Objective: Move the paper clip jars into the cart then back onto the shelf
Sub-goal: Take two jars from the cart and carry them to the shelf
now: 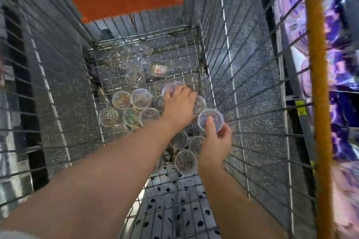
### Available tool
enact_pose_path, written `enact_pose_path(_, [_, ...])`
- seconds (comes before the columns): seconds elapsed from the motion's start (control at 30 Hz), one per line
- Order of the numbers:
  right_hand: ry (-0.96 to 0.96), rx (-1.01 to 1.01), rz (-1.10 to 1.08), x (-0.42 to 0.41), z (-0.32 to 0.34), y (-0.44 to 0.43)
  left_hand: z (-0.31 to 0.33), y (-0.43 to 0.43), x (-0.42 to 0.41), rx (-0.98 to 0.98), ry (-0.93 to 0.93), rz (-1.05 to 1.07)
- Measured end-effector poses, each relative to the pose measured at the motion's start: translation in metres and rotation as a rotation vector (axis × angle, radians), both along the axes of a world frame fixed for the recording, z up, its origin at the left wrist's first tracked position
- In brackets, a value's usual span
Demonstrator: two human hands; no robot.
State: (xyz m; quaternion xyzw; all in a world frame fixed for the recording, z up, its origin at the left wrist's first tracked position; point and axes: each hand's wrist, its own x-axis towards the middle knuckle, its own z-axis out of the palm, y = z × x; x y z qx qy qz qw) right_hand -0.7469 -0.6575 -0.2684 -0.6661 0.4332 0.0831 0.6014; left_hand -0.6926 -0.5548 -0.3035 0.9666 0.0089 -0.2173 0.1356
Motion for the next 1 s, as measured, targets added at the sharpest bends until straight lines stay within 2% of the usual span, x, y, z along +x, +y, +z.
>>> enact_pose_path(0.2, [0.009,0.059,0.05,0.001,0.002,0.01,0.01,0.023,-0.036,-0.131,-0.061,0.127])
enact_pose_path(0.37, [0.025,0.112,0.274,-0.008,0.006,0.026,0.025,0.039,-0.088,-0.24,-0.074,0.157])
enact_pose_path(0.53, [0.053,0.167,0.51,-0.03,0.001,0.053,0.032,0.036,-0.114,-0.377,-0.119,0.548])
enact_pose_path(0.63, [0.126,0.215,0.63,-0.043,-0.004,0.059,0.032,0.036,-0.134,-0.322,-0.089,0.788])
enact_pose_path(0.7, [0.099,0.113,0.801,-0.049,-0.007,0.057,0.029,0.038,-0.15,-0.252,-0.108,0.942])
enact_pose_path(0.8, [-0.012,-0.155,0.995,-0.053,-0.014,0.054,0.029,0.044,-0.163,-0.19,-0.141,1.132])
enact_pose_path(0.93, [-0.038,-0.41,1.211,-0.049,-0.031,0.051,0.026,0.049,-0.164,-0.175,-0.04,1.28])
enact_pose_path(1.0, [-0.018,-0.593,1.434,-0.046,-0.036,0.049,0.024,0.049,-0.166,-0.171,-0.046,1.321])
